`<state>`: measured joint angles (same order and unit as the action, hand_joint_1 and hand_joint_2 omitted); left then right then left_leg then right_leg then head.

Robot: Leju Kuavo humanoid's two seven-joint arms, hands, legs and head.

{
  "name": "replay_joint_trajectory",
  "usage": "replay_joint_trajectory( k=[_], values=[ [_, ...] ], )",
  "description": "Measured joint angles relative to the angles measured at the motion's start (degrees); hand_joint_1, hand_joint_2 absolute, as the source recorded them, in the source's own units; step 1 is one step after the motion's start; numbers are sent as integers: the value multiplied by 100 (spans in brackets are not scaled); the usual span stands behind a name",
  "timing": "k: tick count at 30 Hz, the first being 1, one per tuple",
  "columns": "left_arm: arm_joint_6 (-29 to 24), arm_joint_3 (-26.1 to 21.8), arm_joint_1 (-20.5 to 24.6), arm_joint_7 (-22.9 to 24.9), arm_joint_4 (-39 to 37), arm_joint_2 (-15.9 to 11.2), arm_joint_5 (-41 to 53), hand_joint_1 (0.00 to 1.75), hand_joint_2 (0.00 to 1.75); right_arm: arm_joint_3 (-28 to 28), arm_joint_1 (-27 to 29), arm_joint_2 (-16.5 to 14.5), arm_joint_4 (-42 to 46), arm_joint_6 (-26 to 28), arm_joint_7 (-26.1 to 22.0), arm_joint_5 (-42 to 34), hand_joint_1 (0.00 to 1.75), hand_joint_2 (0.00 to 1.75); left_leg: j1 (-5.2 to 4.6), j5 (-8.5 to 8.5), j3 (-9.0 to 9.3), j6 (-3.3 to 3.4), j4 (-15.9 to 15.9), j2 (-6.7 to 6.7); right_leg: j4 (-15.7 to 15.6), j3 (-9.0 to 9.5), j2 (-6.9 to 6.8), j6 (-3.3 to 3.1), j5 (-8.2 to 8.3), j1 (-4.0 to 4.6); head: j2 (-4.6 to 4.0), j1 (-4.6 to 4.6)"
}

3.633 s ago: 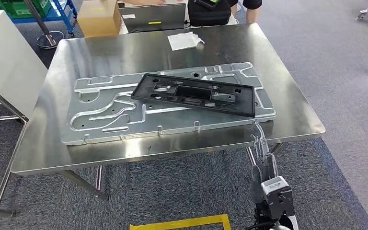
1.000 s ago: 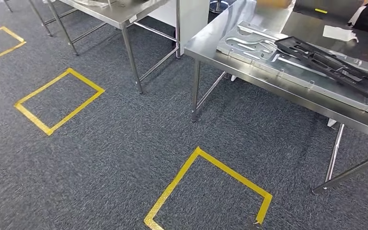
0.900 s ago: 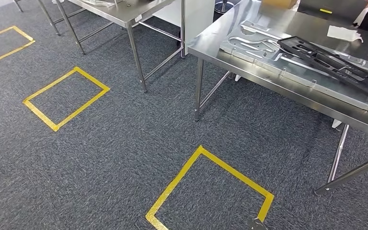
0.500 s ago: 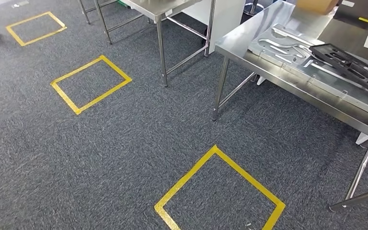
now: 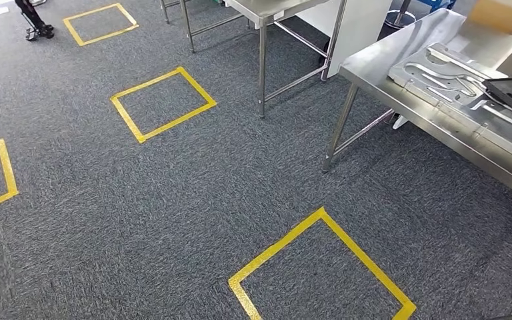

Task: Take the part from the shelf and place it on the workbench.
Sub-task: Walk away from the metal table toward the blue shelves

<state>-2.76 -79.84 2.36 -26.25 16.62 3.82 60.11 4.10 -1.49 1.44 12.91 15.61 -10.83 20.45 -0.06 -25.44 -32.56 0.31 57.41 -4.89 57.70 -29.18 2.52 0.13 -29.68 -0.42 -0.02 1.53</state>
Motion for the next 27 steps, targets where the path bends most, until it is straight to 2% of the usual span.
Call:
replay_joint_trajectory(
  k=[1, 2, 3, 4, 6, 7, 8, 9, 10, 11, 13, 14, 16, 17, 19, 20, 21, 22, 23, 24, 25, 27],
  values=[
    [17, 0, -9, -9, 0, -1, 9, 0, 0, 23, -4, 1, -3, -1, 49, 45, 0, 0, 7, 11, -19, -33, 1, -26, -10, -2, -56, -37, 20, -6, 0, 0],
    [33, 0, -20, -18, 0, 0, 19, 0, 0, 46, -5, 1, -8, -1, 94, 92, 0, 0, 9, -22, -49, -61, 48, 9, -25, -3, -109, -77, 40, -11, 0, 1],
    [46, 0, -24, -26, -1, 0, 27, 0, 0, 71, -1, 5, -14, -2, 129, 133, 0, 0, 9, -123, -120, -86, 194, 92, -42, -8, -166, -117, 62, -21, 0, 1],
    [56, 0, -19, -33, -1, -1, 34, 0, 0, 100, 8, 9, -22, -5, 157, 169, 0, 0, 14, -295, -243, -108, 467, 205, -54, -18, -228, -148, 77, -22, 0, 2],
    [68, 0, 0, -42, -1, -4, 38, 0, 0, 152, 27, 26, -40, -22, 198, 214, 0, 0, 26, -717, -592, -152, 1266, 386, -52, -50, -349, -177, 83, 1, 0, 2],
    [71, 0, 4, -44, -1, -6, 37, 0, 0, 172, 31, 36, -47, -37, 218, 229, 0, 0, 32, -844, -728, -167, 1596, 420, -50, -62, -412, -179, 83, 11, 0, 2],
    [73, 0, 3, -45, -1, -7, 32, 0, 0, 187, 31, 44, -51, -52, 234, 238, 0, 0, 36, -864, -772, -173, 1737, 439, -48, -68, -472, -179, 83, 17, 0, 3],
    [73, 0, -1, -46, -1, -7, 28, 0, 0, 200, 27, 51, -54, -68, 248, 242, 0, 0, 38, -776, -697, -170, 1642, 458, -47, -67, -530, -177, 82, 22, 0, 3],
    [73, 0, -3, -47, -1, -8, 24, 0, 0, 214, 19, 55, -54, -80, 259, 243, 0, 0, 37, -599, -499, -156, 1301, 495, -46, -56, -586, -173, 79, 26, 0, 3],
    [73, 0, -1, -49, -1, -9, 21, 0, 0, 228, 10, 56, -54, -89, 270, 244, 0, 0, 26, -418, -241, -129, 837, 604, -46, -42, -640, -165, 73, 31, 0, 3],
    [73, 0, 18, -54, -1, -18, 19, 0, 0, 257, -5, 60, -54, -96, 291, 244, 0, 0, -24, -204, 132, -55, 119, 807, -39, -19, -739, -124, 54, 54, 0, 3],
    [73, 0, 22, -56, -1, -21, 15, 0, 0, 271, -13, 63, -55, -97, 300, 247, 0, 0, -50, -188, 190, -22, -18, 860, -37, -12, -785, -99, 47, 62, 0, 2],
    [73, 0, 16, -48, -1, -27, 1, 0, 0, 298, -36, 70, -55, -106, 328, 279, 0, 0, -60, -165, 184, 35, -59, 760, -49, -1, -861, -39, 38, 64, 0, 2],
    [73, 0, 8, -37, -1, -28, -7, 0, 0, 312, -49, 75, -55, -118, 357, 304, 0, 0, -48, -139, 192, 64, -91, 708, -25, 3, -823, -4, 7, 57, 0, 1],
    [73, 0, 14, 11, -2, -30, -9, 0, 0, 333, -59, 90, -54, -173, 440, 343, 0, 0, -15, -74, 206, 133, -158, 607, 307, -124, -570, 53, -232, 42, 0, -1],
    [73, 0, 22, 48, -2, -29, 2, 0, 0, 339, -57, 100, -55, -218, 493, 348, 0, 0, -14, -55, 192, 153, -169, 559, 653, -269, -417, 67, -428, 30, 0, -2],
    [73, 0, 31, 94, -2, -29, 19, 0, 0, 341, -53, 106, -57, -275, 547, 350, 0, 0, -15, -45, 176, 169, -169, 504, 1060, -458, -323, 73, -628, 20, 0, -2],
    [73, 0, 35, 148, -3, -28, 42, 0, 0, 343, -47, 112, -63, -351, 603, 352, 0, 0, -16, -40, 166, 173, -164, 435, 1413, -629, -283, 81, -755, 10, 0, -2],
    [73, 0, 33, 201, -5, -28, 67, 0, 0, 344, -40, 115, -69, -432, 650, 356, 0, 0, -15, -37, 160, 174, -155, 367, 1608, -731, -270, 89, -779, 0, 0, -3],
    [73, 0, 28, 252, -10, -29, 87, 0, 0, 346, -31, 120, -75, -524, 689, 360, 0, 0, -13, -39, 159, 168, -140, 290, 1568, -728, -262, 97, -671, -14, 0, -3],
    [73, 0, 23, 292, -17, -29, 101, 0, 0, 348, -23, 126, -81, -607, 719, 363, 0, 0, -8, -45, 159, 157, -118, 213, 1302, -621, -240, 102, -464, -32, 0, -3],
    [73, 0, 23, 337, -30, -30, 114, 0, 0, 356, -7, 141, -94, -709, 752, 366, 0, 0, -8, -69, 135, 115, -52, 80, 501, -284, -48, 108, -58, -68, 0, -3]
  ],
)
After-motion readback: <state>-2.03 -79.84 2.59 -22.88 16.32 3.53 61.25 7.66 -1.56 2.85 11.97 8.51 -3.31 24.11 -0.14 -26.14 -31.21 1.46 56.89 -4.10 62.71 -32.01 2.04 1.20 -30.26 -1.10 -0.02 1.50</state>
